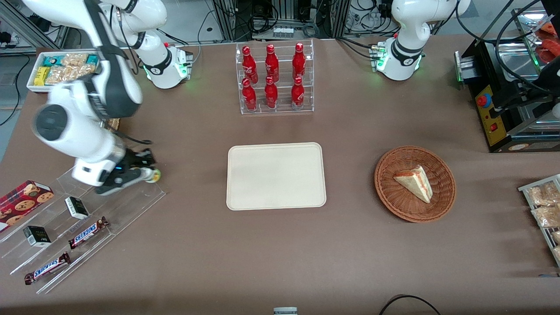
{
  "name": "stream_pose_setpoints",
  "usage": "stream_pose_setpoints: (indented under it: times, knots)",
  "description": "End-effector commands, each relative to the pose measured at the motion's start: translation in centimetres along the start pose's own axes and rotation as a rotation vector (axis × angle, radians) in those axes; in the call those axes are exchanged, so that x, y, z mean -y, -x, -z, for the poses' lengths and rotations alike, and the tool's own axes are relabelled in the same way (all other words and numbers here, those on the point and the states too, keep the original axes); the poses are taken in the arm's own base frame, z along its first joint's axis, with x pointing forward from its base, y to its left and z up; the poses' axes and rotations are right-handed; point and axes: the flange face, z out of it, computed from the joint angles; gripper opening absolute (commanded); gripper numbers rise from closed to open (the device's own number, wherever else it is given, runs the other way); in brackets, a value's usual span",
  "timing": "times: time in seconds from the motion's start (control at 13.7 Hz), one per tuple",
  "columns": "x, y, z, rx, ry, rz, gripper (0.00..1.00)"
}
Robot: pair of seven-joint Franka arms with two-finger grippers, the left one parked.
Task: Place green gum on tray
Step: 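Carry the green gum jar over the cream tray with the right gripper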
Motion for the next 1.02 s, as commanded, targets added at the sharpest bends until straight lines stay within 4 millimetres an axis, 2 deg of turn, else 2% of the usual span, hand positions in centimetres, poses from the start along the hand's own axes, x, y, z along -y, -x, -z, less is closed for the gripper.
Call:
stream_pose_setpoints:
  times: [0.0,0.07,0.29,0.44,0.58,0.8,0.95]
  knots:
    - [5.1,-4.5,-2.0,0.020,-0.018,-0.121,0.00]
    - [7.7,-5.6,-2.6,0.020,-0.015,-0.154,0.00]
    - [13.6,-8.0,-4.5,0.018,-0.034,-0.241,0.00]
    - [16.4,-9.0,-5.7,0.029,-0.115,-0.301,0.00]
    - [20.5,-9.7,-6.7,0.007,-0.124,-0.317,0.00]
    - [24.8,-10.4,-9.5,-0.043,-0.131,-0.360,0.00]
    - [27.8,-10.7,-10.4,-0.063,-0.128,-0.375,0.00]
